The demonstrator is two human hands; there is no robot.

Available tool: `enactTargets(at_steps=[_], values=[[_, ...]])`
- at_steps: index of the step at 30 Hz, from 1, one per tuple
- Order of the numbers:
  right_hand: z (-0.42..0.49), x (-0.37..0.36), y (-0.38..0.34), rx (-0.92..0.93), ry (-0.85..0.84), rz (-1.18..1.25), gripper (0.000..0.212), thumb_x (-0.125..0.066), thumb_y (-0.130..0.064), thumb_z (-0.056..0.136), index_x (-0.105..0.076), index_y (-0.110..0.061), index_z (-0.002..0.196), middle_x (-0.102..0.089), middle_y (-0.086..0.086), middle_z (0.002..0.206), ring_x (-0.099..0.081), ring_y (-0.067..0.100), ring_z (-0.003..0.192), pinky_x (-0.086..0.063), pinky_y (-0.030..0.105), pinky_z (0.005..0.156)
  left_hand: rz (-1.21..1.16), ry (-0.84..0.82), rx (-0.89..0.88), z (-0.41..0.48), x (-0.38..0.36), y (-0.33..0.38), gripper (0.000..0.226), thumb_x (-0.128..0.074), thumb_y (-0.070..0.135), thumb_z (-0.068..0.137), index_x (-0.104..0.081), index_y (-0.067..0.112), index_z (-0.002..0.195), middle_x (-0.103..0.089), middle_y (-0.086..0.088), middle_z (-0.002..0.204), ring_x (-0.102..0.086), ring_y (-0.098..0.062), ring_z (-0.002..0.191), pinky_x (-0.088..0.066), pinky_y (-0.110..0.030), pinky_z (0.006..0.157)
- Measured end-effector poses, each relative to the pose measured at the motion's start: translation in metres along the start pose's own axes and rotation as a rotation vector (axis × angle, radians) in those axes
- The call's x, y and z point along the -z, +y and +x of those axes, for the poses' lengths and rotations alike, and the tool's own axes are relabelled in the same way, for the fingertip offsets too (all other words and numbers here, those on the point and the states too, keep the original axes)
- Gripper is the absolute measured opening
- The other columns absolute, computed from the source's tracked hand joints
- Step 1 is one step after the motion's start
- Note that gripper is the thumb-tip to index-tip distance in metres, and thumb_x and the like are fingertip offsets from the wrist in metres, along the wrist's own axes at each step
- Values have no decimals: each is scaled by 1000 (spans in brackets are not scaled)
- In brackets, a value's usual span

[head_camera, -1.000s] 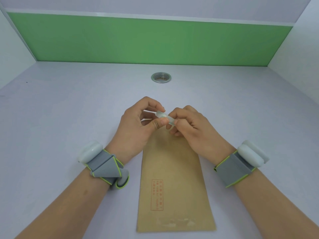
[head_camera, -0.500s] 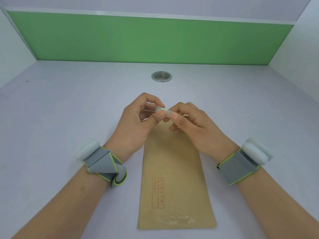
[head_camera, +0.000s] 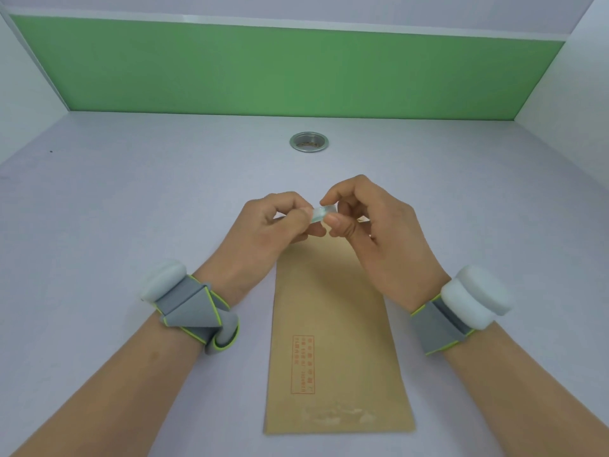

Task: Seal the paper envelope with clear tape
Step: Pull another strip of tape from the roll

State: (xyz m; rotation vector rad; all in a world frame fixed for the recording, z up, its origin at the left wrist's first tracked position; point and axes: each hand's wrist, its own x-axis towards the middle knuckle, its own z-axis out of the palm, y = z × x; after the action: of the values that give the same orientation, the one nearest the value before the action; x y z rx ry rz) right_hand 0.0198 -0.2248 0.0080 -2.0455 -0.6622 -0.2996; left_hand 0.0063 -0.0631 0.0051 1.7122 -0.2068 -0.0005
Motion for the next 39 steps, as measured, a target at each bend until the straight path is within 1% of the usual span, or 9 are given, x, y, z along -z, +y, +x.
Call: enactTargets(at_steps=[3, 9, 11, 13, 18, 22, 28, 32, 39], values=[[1, 2, 0, 59, 13, -71, 9, -55, -18, 90, -59, -13, 96, -51, -11, 72, -55, 8, 74, -44, 12, 67, -7, -4, -7, 0, -2, -2, 25, -54, 36, 71, -72, 19, 70, -67, 5, 84, -64, -21, 98, -52, -31, 91], [0, 0, 1, 121, -6, -126, 8, -56, -14, 89, -60, -11, 95, -51, -6, 75, -50, 9, 72, -45, 17, 66, 59, -42, -32, -1, -6, 1, 33, -45, 39, 69, -70, 19, 64, -63, 22, 69, -50, -32, 108, -47, -46, 97], [-1, -2, 1, 131, -8, -121, 8, -56, -14, 89, -60, -10, 95, -50, -9, 74, -51, 6, 73, -45, 15, 67, 50, -34, -10, -1, -7, 2, 30, -46, 34, 72, -68, 19, 59, -59, 25, 68, -49, -30, 108, -50, -36, 92], [0, -3, 1, 126, -9, -107, 9, -56, -16, 90, -60, -11, 95, -53, -5, 75, -51, 8, 72, -46, 19, 68, 45, -35, 5, -1, -8, 1, 30, -42, 26, 78, -64, 17, 59, -55, 25, 66, -48, -30, 107, -50, -26, 85], [0, -4, 3, 100, -12, -106, 11, -54, -20, 90, -59, -12, 95, -56, 6, 79, -55, 19, 72, -49, 34, 68, 110, -30, 20, 3, -7, -6, 37, -37, 24, 80, -56, -7, 75, -39, 1, 87, -57, -19, 90, -44, -26, 73], [0, -5, 4, 98, -12, -111, 10, -54, -19, 90, -59, -12, 94, -54, 3, 77, -55, 19, 71, -48, 32, 68, 133, -39, 12, 2, -9, -4, 28, -36, 26, 77, -51, 12, 58, -41, 0, 86, -51, -14, 81, -45, -19, 66], [0, -6, 5, 101, -1, -122, 10, -53, -20, 91, -59, -12, 94, -55, 5, 77, -56, 20, 71, -47, 32, 68, 94, -69, 18, 2, -7, -8, 24, -35, 24, 75, -50, 10, 61, -37, 0, 88, -53, -5, 74, -45, -23, 66], [1, -6, 5, 99, 2, -126, 11, -52, -19, 90, -59, -12, 95, -54, 4, 76, -56, 20, 70, -46, 29, 68, 62, -55, 16, 3, -10, -6, 26, -41, 27, 74, -61, 27, 57, -37, 2, 87, -53, 2, 66, -44, -20, 64], [1, -6, 5, 119, 2, -154, 9, -53, -17, 89, -59, -12, 94, -51, 1, 76, -53, 19, 69, -46, 29, 67, 100, -51, 1, 0, -12, -1, 27, -43, 31, 73, -65, 14, 71, -39, 0, 88, -51, 2, 62, -45, -17, 62]])
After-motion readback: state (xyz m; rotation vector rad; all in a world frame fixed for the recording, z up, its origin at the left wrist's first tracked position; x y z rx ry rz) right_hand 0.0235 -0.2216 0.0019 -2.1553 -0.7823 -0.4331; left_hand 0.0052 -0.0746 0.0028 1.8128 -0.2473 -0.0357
